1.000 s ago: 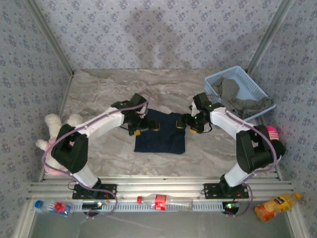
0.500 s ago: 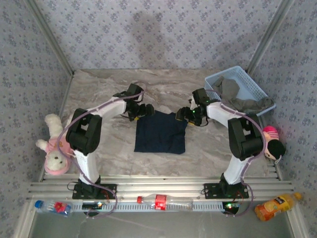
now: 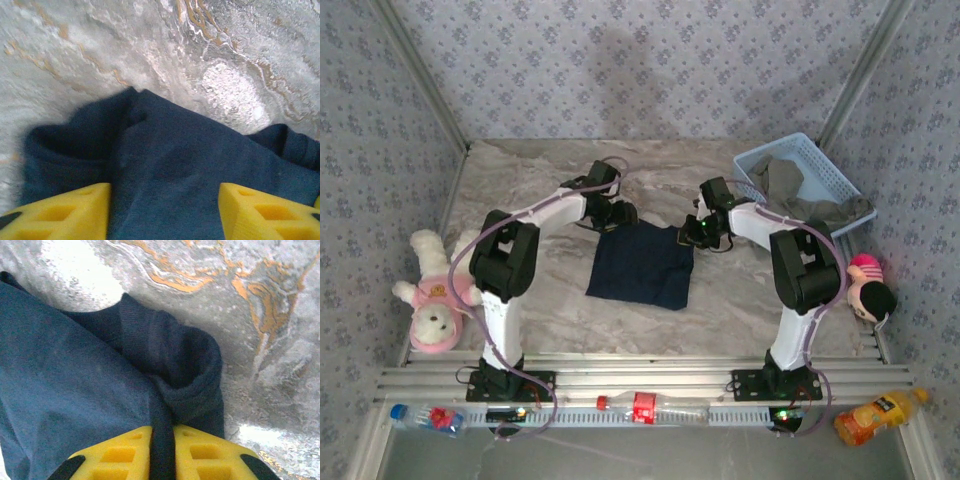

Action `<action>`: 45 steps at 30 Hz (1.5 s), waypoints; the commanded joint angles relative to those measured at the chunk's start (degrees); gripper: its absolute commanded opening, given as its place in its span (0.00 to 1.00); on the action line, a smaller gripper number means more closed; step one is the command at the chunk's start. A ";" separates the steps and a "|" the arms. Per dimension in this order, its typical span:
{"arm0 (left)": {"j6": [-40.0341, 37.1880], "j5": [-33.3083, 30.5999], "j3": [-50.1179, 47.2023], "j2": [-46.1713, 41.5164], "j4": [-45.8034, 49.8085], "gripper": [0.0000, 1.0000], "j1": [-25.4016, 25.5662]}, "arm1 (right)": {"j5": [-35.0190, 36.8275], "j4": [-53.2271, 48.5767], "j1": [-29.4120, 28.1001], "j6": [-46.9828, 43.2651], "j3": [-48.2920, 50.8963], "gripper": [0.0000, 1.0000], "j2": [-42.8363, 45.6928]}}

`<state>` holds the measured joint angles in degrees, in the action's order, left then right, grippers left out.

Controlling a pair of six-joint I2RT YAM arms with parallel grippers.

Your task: Fold and stack the mixed laundry pile

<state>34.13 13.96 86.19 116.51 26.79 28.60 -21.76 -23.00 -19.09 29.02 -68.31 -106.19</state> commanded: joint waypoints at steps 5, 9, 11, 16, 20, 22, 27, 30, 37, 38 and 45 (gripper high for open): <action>0.37 0.52 2.35 1.80 0.80 0.43 1.48 | -0.71 -3.58 0.73 -2.07 -3.58 0.09 0.32; -0.12 -0.78 3.70 2.28 2.53 0.04 1.54 | -1.27 -3.64 0.90 -2.18 -3.49 0.05 0.56; -0.46 -1.94 4.35 1.53 3.91 0.00 1.50 | -1.18 -3.99 1.07 -2.23 -3.33 0.04 1.45; 1.52 -5.14 4.27 -4.42 11.01 0.00 0.80 | -2.55 -4.97 1.85 -1.53 -3.56 0.02 5.04; 4.07 -8.34 -2.95 -13.02 11.58 0.00 -0.23 | -4.02 -2.61 1.78 0.44 -4.44 0.02 6.30; 5.40 -9.24 -6.63 -14.77 10.32 0.00 -1.45 | -4.75 -1.07 1.61 1.53 -5.91 0.04 3.95; 7.32 -9.51 -6.43 -8.69 8.73 0.28 -4.24 | -3.47 -2.84 1.58 2.48 -15.05 0.44 -8.18; 6.51 -9.26 2.77 -1.83 16.46 0.66 -4.79 | -1.65 -6.38 2.77 2.51 -19.25 0.59 -10.73; 4.59 -11.62 7.30 -6.73 20.13 0.66 -3.15 | 3.02 -9.86 3.14 -3.81 -14.53 0.61 -0.28; 4.38 -11.71 6.27 -8.42 20.30 0.66 -2.60 | 3.05 -9.92 3.10 -4.37 -12.66 0.59 1.51; 4.45 -13.43 -7.21 -19.90 22.43 0.62 3.26 | -0.09 -10.95 -0.08 -4.85 4.28 0.55 12.65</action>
<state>38.81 1.34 85.03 100.99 45.32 29.67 -20.49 -29.91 -17.41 25.80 -69.30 -95.35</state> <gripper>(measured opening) 0.635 0.555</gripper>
